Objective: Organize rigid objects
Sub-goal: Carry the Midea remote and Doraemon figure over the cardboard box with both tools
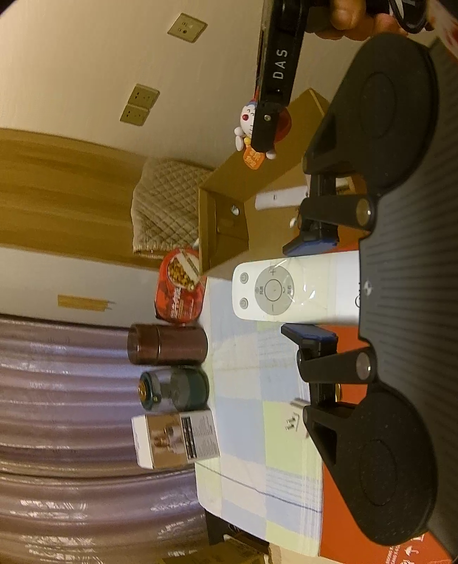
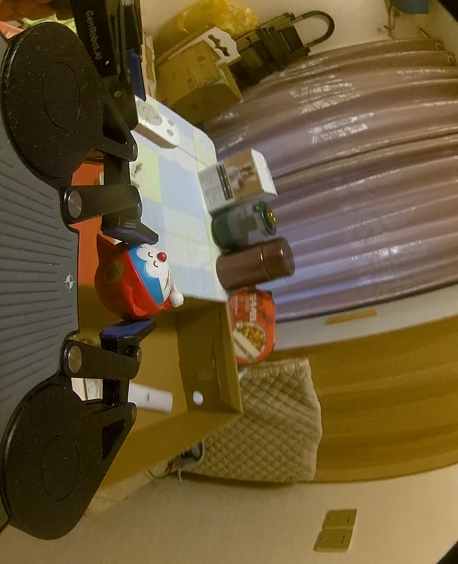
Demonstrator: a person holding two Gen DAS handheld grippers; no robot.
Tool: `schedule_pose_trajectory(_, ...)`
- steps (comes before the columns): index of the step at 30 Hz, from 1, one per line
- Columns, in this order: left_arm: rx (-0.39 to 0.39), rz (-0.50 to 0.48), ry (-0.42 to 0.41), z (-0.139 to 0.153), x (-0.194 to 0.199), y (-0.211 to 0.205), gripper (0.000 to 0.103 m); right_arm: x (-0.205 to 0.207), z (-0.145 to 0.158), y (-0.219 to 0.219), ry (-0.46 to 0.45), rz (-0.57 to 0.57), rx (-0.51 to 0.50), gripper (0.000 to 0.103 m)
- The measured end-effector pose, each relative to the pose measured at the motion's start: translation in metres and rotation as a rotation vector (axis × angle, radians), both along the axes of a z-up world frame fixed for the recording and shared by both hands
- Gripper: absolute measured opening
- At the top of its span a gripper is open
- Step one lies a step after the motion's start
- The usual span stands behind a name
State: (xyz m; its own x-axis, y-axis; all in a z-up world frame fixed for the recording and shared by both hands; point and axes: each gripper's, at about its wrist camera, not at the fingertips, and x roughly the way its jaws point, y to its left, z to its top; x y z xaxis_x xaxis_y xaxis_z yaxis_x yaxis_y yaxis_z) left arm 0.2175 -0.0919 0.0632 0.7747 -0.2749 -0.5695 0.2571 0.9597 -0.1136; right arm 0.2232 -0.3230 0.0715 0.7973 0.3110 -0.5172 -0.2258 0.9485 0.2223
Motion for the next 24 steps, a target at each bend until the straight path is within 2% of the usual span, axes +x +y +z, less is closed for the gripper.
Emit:
schedule_pose_trajectory(14, -0.045, -0.078, -0.002, -0.017, 0.032, -0.083, 0.035, 0.006, -0.016, -0.071, 0.004, -0.097, -0.01, 0.042)
schedule_pose_trajectory(24, -0.03, -0.116, 0.06, -0.057, 0.063, -0.128, 0.035, 0.023, -0.039, -0.105, 0.034, -0.142, -0.014, 0.042)
